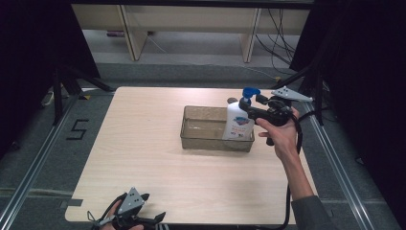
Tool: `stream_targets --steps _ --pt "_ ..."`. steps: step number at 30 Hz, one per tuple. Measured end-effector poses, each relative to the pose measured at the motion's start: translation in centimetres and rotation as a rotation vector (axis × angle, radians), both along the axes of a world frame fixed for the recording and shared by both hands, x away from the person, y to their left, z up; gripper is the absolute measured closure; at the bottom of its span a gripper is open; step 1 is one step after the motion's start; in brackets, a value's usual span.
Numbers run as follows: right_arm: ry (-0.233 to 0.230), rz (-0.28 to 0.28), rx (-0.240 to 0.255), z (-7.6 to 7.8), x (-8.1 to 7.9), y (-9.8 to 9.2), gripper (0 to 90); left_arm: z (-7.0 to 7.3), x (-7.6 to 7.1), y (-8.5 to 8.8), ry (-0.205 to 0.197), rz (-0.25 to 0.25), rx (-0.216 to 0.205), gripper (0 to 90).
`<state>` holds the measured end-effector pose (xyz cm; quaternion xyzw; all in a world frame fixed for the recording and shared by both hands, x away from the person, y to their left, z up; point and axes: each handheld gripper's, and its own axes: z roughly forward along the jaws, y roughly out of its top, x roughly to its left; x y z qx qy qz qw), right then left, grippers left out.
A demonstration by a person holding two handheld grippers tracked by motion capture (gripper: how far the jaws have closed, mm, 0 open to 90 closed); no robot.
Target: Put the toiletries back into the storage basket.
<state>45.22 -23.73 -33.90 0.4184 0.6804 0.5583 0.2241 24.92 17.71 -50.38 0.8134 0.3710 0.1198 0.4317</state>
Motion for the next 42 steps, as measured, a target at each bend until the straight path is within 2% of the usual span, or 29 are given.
stream_targets --steps 2,7,11,15,17,18,20,22,23,25,26,27,28,30,31,32,33,35,36,37,38,39,40,41,42 --pt "0.000 -0.012 -0.025 0.2 -0.5 0.0 25.4 0.0 0.0 0.0 0.001 0.000 0.000 15.0" --pt "-0.002 0.003 -0.018 0.2 -1.3 0.0 25.3 0.1 0.0 0.0 -0.003 0.004 -0.002 15.0" --pt "0.005 -0.008 -0.005 0.1 -1.7 -0.3 25.2 0.1 0.0 0.1 -0.005 -0.002 0.005 15.0" --pt "-0.017 0.005 -0.008 -0.1 -2.2 -0.7 24.9 0.1 0.0 0.0 -0.006 0.003 0.005 15.1" --pt "-0.006 -0.002 0.008 -0.2 -2.7 -0.7 24.5 0.1 0.0 0.0 -0.003 -0.004 0.007 15.1" --pt "-0.017 0.004 -0.006 -0.2 -2.8 -0.8 24.5 0.1 0.0 0.0 -0.005 -0.001 0.005 15.0" --pt "-0.016 0.006 0.003 -0.3 -3.0 -1.0 24.4 0.0 0.0 0.0 -0.005 0.005 -0.002 15.0" --pt "-0.021 0.009 0.008 -0.4 -3.3 -1.2 24.4 0.2 0.0 0.1 0.003 -0.015 0.029 15.1" --pt "-0.003 -0.005 0.013 -0.4 -3.6 -1.2 24.3 0.1 0.0 0.1 0.001 -0.017 0.029 15.0" --pt "-0.017 0.002 0.010 -0.6 -3.7 -1.5 24.3 0.1 0.0 0.1 0.002 -0.018 0.031 15.1" --pt "-0.001 -0.005 0.026 -0.6 -3.9 -1.5 24.3 0.1 0.0 0.0 0.003 -0.009 0.016 15.0" --pt "-0.020 -0.002 0.010 -0.7 -3.8 -1.6 24.3 0.1 0.0 0.0 0.003 -0.010 0.015 15.0" --pt "-0.016 -0.006 0.017 -0.8 -3.9 -1.6 24.2 0.1 0.0 0.1 0.002 -0.017 0.030 15.0" --pt "-0.015 -0.006 0.017 -0.8 -4.2 -1.8 24.1 0.0 0.0 0.0 0.001 -0.002 0.003 15.0" --pt "-0.013 -0.005 0.027 -0.9 -4.3 -1.8 24.1 0.1 0.0 0.0 0.001 -0.003 0.011 15.0" --pt "-0.026 -0.009 0.013 -0.9 -4.3 -2.0 24.1 0.1 0.0 0.0 0.001 -0.005 0.013 15.0" --pt "-0.019 -0.013 0.016 -1.0 -4.4 -1.9 24.5 0.1 0.0 0.2 0.001 -0.018 0.033 15.0" --pt "-0.006 -0.013 0.020 -1.0 -4.7 -1.9 24.6 0.1 0.0 0.0 0.001 -0.009 0.016 15.0" --pt "-0.016 -0.013 0.013 -1.0 -4.7 -1.9 24.7 0.1 0.2 0.3 -0.020 -0.027 0.053 15.0" --pt "-0.006 -0.014 0.028 -1.1 -4.8 -1.9 24.7 0.1 0.1 0.2 -0.009 -0.020 0.041 15.0" --pt "-0.015 -0.017 0.012 -1.1 -4.9 -2.0 24.7 0.1 0.0 0.1 0.002 -0.012 0.020 15.0" --pt "-0.013 -0.013 0.015 -1.2 -4.9 -1.9 24.6 0.1 0.0 0.1 0.000 -0.017 0.030 15.0" --pt "0.008 -0.021 0.029 -1.2 -5.2 -1.8 24.7 0.1 0.0 0.1 -0.001 -0.007 0.016 15.0" --pt "-0.012 -0.015 0.022 -1.3 -5.1 -1.9 24.7 0.1 0.0 0.0 -0.001 -0.003 0.011 15.0" --pt "-0.005 -0.011 0.028 -1.4 -5.2 -1.9 24.7 0.1 0.0 0.0 0.000 -0.004 0.011 15.0"
